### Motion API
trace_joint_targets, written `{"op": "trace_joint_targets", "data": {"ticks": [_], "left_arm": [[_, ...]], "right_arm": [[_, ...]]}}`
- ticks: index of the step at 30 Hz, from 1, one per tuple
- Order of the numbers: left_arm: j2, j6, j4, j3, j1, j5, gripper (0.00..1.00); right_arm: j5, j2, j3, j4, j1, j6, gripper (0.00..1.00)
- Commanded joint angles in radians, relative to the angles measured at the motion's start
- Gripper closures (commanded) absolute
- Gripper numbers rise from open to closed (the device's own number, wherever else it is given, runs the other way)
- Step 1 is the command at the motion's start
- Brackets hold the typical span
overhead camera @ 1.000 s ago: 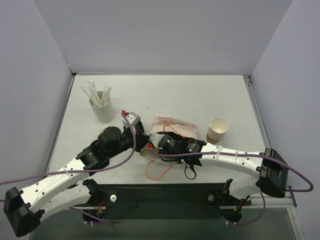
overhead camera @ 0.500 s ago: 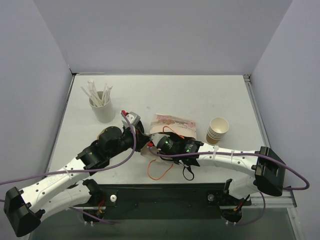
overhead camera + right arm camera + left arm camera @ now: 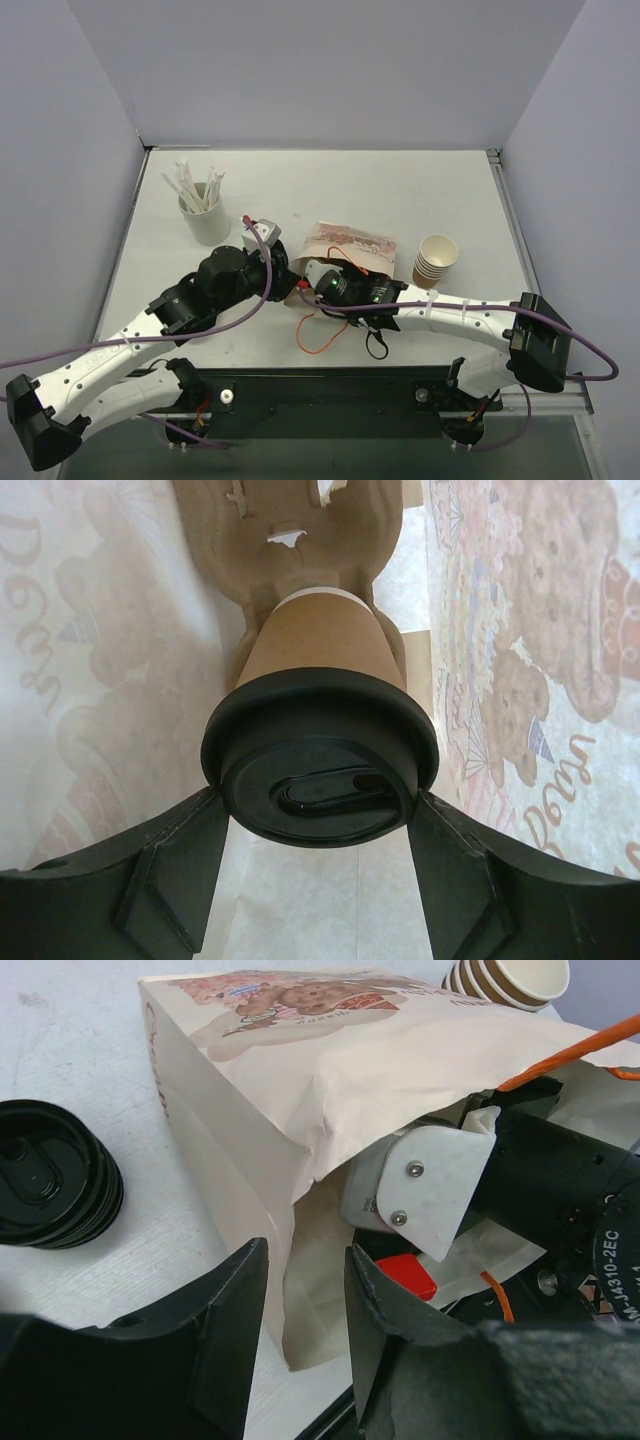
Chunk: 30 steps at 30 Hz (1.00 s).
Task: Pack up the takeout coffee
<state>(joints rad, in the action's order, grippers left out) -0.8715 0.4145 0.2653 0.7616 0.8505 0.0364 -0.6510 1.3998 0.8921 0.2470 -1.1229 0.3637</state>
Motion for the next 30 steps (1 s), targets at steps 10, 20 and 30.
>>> {"op": "trace_joint_targets", "data": {"ticks": [10, 20, 30], "left_arm": [[0.031, 0.113, 0.339, 0.168, -0.011, 0.066, 0.49], [-0.043, 0.15, 0.345, 0.136, -0.03, 0.03, 0.46], [-0.144, 0.165, 0.232, 0.114, -0.053, -0.036, 0.57]], "right_arm": [[-0.039, -0.025, 0.048, 0.009, 0.014, -0.075, 0.67], [-0.038, -0.033, 0.057, 0.012, 0.02, -0.1, 0.67], [-0.041, -0.025, 0.076, 0.02, 0.015, -0.14, 0.67]]}}
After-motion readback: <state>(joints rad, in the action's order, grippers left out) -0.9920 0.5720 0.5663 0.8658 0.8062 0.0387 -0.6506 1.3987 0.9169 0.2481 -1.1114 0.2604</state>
